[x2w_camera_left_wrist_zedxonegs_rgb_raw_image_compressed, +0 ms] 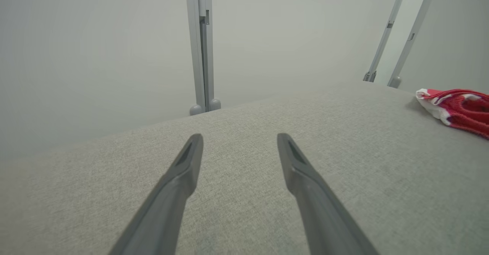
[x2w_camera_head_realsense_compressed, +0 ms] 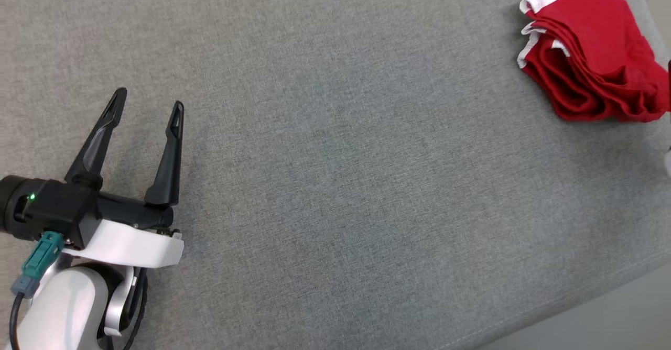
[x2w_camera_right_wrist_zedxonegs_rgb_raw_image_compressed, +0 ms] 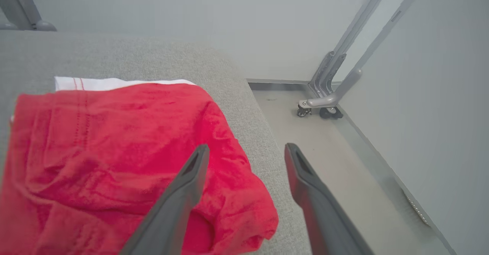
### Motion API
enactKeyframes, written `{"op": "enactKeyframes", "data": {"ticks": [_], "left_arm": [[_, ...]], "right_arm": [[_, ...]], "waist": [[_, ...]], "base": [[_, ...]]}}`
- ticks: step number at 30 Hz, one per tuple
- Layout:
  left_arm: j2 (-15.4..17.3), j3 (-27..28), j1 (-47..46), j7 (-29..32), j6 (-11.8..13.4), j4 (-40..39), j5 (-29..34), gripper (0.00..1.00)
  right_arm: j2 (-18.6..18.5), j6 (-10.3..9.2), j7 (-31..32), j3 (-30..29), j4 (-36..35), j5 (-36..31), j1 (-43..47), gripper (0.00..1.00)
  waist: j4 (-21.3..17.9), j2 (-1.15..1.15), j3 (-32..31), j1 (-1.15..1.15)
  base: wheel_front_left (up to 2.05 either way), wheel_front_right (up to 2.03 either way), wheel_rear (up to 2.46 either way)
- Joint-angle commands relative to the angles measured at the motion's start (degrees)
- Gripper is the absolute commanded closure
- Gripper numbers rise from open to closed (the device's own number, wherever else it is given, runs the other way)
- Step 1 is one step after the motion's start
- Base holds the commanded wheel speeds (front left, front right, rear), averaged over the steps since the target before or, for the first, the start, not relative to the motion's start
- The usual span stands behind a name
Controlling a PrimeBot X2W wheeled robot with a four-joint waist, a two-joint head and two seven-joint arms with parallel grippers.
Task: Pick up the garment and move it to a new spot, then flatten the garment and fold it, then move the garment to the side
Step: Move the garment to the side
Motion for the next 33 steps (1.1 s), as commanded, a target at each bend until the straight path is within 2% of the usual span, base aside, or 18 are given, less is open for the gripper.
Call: {"op": "enactKeyframes", "data": {"ticks": [1, 6, 13, 19, 24, 33], "left_arm": [[-0.16, 0.23, 0.65, -0.43, 0.48, 0.43, -0.3, 0.0], [-1.13, 0.19, 2.39, -1.3, 1.22, 1.53, -1.3, 0.0], [-2.83, 0.14, 4.53, -2.59, 2.1, 3.15, -2.73, 0.0], [-4.28, 0.16, 6.15, -3.74, 2.7, 4.72, -3.77, 0.0], [-5.44, 0.69, 7.57, -4.89, 3.07, 6.36, -5.04, 0.0], [-6.65, 1.44, 11.96, -6.37, 3.34, 9.13, -6.66, 0.0]], "right_arm": [[1.2, 0.0, -1.09, -1.87, -0.98, 0.28, 1.74, 0.0], [6.06, 0.0, -2.01, -8.7, -6.83, -2.0, 7.61, 0.0], [15.24, 0.0, -1.9, -18.34, -19.26, -8.44, 17.15, 0.0], [22.83, 0.01, -1.06, -20.18, -27.48, -13.8, 22.75, 0.0], [25.47, 0.01, 0.94, -19.77, -33.04, -15.9, 26.59, 0.0], [26.73, 0.01, 5.16, -19.35, -40.23, -17.68, 33.89, 0.0]], "waist": [[-0.01, 0.0, -2.01, 0.0], [1.03, 0.0, -5.62, 0.0], [4.26, 0.0, -9.99, 0.0], [7.94, 0.0, -12.96, 0.0], [11.69, 0.0, -15.49, 0.0], [16.61, 0.0, -21.25, 0.0]], "base": [[0.0, 0.0, 0.0], [0.0, 0.0, 0.0], [0.0, 0.0, 0.0], [0.0, 0.0, 0.0], [0.0, 0.0, 0.0], [0.0, 0.0, 0.0]]}}
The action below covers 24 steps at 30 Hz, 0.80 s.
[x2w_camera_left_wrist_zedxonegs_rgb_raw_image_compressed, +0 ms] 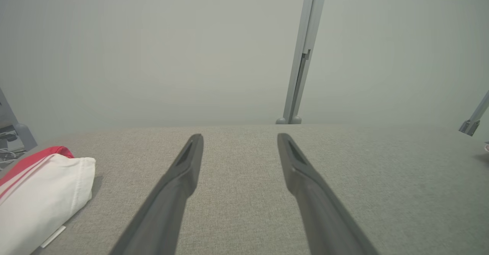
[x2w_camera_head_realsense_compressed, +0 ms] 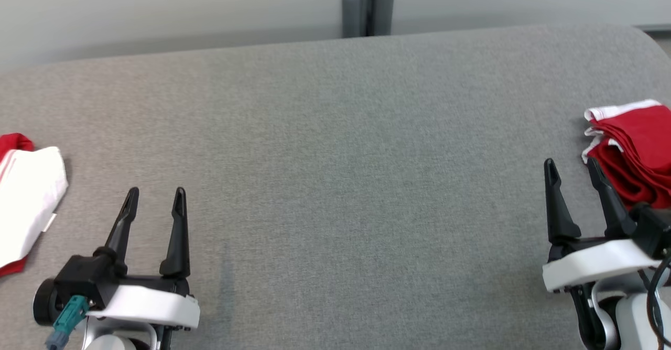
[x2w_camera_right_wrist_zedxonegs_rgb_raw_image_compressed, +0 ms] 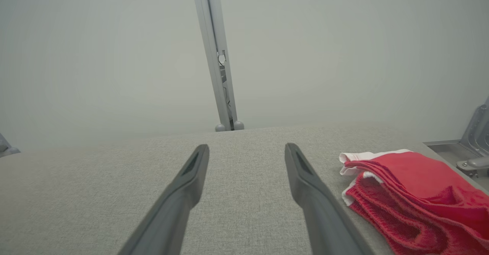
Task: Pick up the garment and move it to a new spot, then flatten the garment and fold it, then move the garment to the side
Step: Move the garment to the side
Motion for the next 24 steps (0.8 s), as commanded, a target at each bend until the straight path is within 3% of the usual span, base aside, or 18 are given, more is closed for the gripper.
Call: {"op": "enactKeyframes", "data": {"ticks": [1, 13, 24], "left_arm": [[0.24, 0.11, 1.21, -0.35, 0.07, 0.36, -0.35, 0.0], [0.64, -1.02, 6.72, 0.27, 0.65, 0.88, -0.52, 0.0], [1.38, -1.48, 9.77, 1.42, 1.5, 0.17, -0.76, 0.0]], "right_arm": [[-0.16, 0.02, 1.07, -0.05, -1.24, -0.6, 1.84, 0.0], [-0.1, 0.02, 6.19, -1.31, -7.95, -1.46, 11.38, 0.0], [-0.1, 0.02, 9.76, -2.12, -14.27, -1.64, 17.63, 0.0]], "waist": [[2.11, 0.0, -2.71, 0.0], [4.13, 0.0, -9.25, 0.0], [4.3, 0.0, -11.51, 0.0]], "base": [[0.0, 0.0, 0.0], [0.0, 0.0, 0.0], [0.0, 0.0, 0.0]]}}
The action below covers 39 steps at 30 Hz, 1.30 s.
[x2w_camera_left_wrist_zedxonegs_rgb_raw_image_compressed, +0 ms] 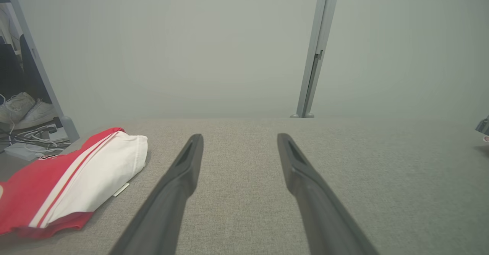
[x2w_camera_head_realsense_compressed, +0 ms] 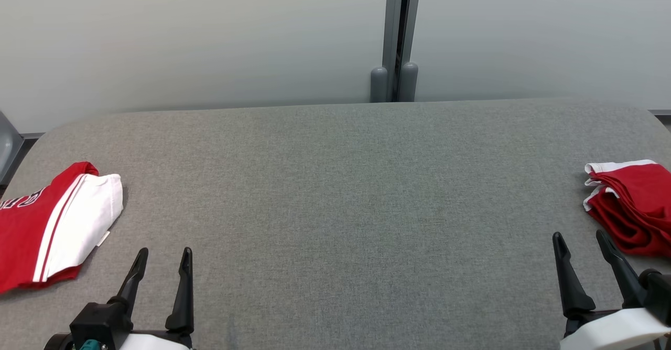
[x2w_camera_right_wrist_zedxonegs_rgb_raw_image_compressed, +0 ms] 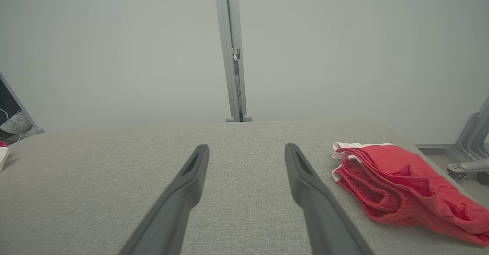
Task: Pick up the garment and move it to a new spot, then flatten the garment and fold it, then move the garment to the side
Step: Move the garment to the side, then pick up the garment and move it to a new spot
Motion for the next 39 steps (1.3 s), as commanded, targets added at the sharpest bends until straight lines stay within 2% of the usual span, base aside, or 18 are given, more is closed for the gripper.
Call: {"op": "enactKeyframes", "data": {"ticks": [1, 28, 33, 39], "left_arm": [[0.23, 0.16, 0.55, 0.11, 0.35, -0.18, -0.05, 0.0], [0.61, -0.44, -0.56, 0.02, 0.88, -0.42, -0.58, 0.0], [0.33, -0.15, -1.76, -0.5, 0.84, -0.18, -0.69, 0.0], [-0.5, 0.55, -3.55, -1.3, 0.66, 0.09, -0.99, 0.0]], "right_arm": [[-0.28, 0.02, 0.38, -0.16, -0.39, -0.09, 0.56, 0.0], [-0.27, 0.02, 1.3, -0.54, -2.91, -0.68, 1.23, 0.0], [-0.28, 0.02, 1.39, -0.26, -4.25, -0.98, 0.63, 0.0], [-0.26, 0.02, 1.84, 0.71, -5.79, -0.76, 0.5, 0.0]], "waist": [[-0.08, 0.0, -0.04, 0.0], [-0.26, 0.0, 0.94, 0.0], [1.77, 0.0, 1.71, 0.0], [7.56, 0.0, 2.61, 0.0]], "base": [[0.0, 0.0, 0.0], [0.0, 0.0, 0.0], [0.0, 0.0, 0.0], [0.0, 0.0, 0.0]]}}
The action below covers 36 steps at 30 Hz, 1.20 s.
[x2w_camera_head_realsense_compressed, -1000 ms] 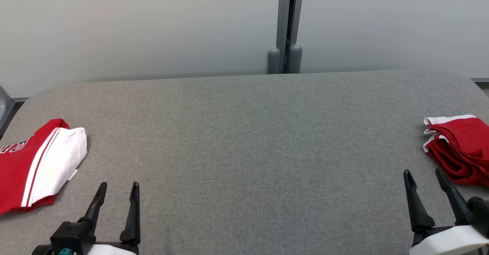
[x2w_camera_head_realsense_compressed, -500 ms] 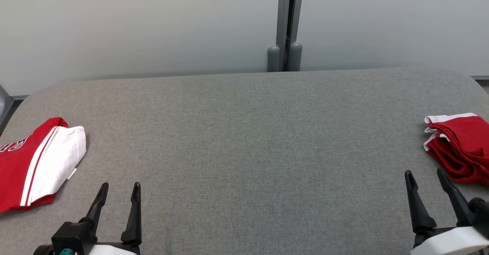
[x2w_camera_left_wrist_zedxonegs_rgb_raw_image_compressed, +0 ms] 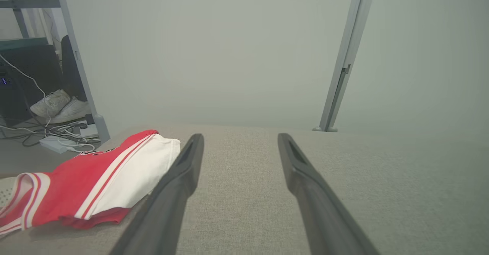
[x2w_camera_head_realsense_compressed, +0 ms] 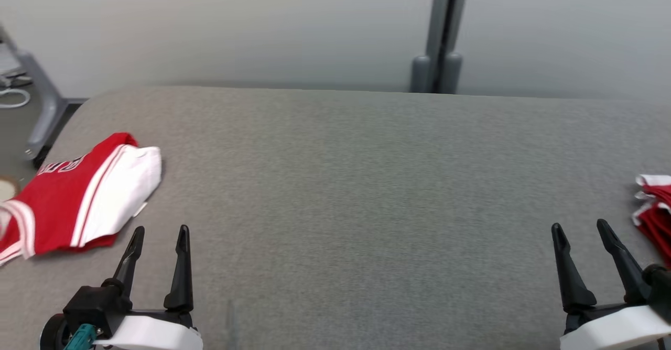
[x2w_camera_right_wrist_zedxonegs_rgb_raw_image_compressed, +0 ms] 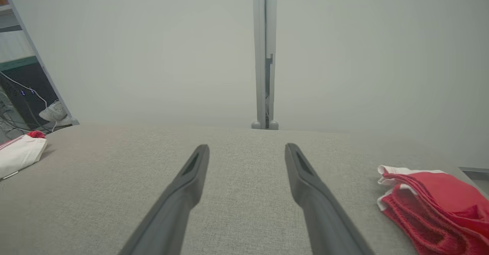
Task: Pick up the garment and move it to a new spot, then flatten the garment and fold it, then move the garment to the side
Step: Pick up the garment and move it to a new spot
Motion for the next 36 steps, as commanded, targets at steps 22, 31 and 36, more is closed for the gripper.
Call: {"op": "enactKeyframes", "data": {"ticks": [22, 31, 36], "left_arm": [[-1.37, 2.39, -0.11, -1.75, -0.97, 1.0, 0.46, 0.0], [-1.5, 2.18, -0.92, -1.82, -1.09, 0.8, 0.85, 0.0], [-1.51, 2.49, -1.6, -1.82, -1.15, 0.02, 1.34, 0.0]], "right_arm": [[-0.27, 0.02, 0.57, 4.16, -0.26, 1.13, -1.14, 0.0], [-0.27, 0.02, 0.71, 4.03, 0.06, 0.91, -1.2, 0.0], [-0.27, 0.02, 0.65, 3.93, -0.07, 1.16, -1.39, 0.0]], "waist": [[17.72, 0.0, -0.27, 0.0], [17.91, 0.0, -0.06, 0.0], [17.98, 0.0, 0.16, 0.0]], "base": [[0.0, 0.0, 0.0], [0.0, 0.0, 0.0], [0.0, 0.0, 0.0]]}}
